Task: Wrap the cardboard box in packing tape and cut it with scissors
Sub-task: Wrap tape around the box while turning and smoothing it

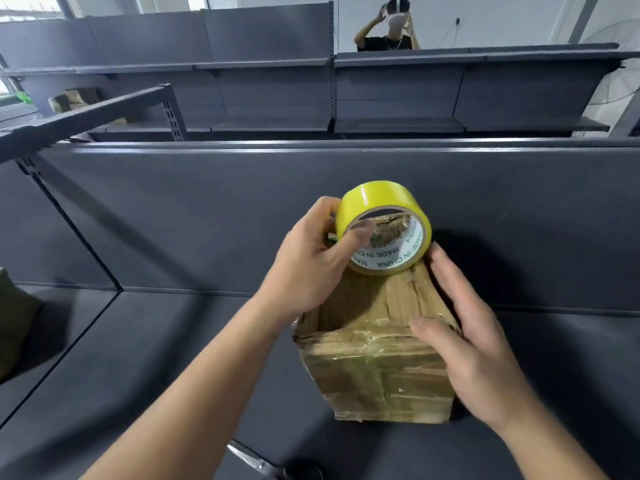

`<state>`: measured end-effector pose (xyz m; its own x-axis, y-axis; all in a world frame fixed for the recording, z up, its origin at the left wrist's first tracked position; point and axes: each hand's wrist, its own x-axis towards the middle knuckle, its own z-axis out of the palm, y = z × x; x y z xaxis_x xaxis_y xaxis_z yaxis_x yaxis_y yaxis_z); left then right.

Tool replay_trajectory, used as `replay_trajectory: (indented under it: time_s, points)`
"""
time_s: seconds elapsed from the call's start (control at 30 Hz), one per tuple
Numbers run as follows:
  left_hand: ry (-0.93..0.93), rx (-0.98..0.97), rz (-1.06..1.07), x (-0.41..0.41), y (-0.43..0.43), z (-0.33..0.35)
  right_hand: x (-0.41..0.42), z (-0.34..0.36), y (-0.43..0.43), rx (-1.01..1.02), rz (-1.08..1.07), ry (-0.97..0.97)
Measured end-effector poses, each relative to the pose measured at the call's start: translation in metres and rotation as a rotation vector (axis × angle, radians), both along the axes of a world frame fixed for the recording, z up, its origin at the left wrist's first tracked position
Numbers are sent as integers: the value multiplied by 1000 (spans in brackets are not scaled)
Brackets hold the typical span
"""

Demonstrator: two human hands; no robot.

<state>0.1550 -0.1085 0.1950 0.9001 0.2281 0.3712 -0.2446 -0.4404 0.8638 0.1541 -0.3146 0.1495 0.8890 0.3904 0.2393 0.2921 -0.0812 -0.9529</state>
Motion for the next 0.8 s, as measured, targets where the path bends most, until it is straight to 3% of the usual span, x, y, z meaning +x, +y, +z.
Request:
replay_trajectory:
  time_s: [0.2, 0.33, 0.47, 0.7, 0.8]
  points:
    - [12, 42, -20, 13, -29, -11, 28, 42, -17, -278, 115, 208]
    - [-77, 186, 42, 13, -43, -14, 36, 39, -19, -593, 20, 123]
    - [-168, 198, 16, 11, -52, -13, 35, 36, -24, -921, -61, 36]
    - [-330, 69, 68, 7, -40, 2, 35, 32, -23, -1069, -96, -45]
    - [-331, 153, 59, 6, -21, 26, 36, 33, -24, -1097, -90, -68]
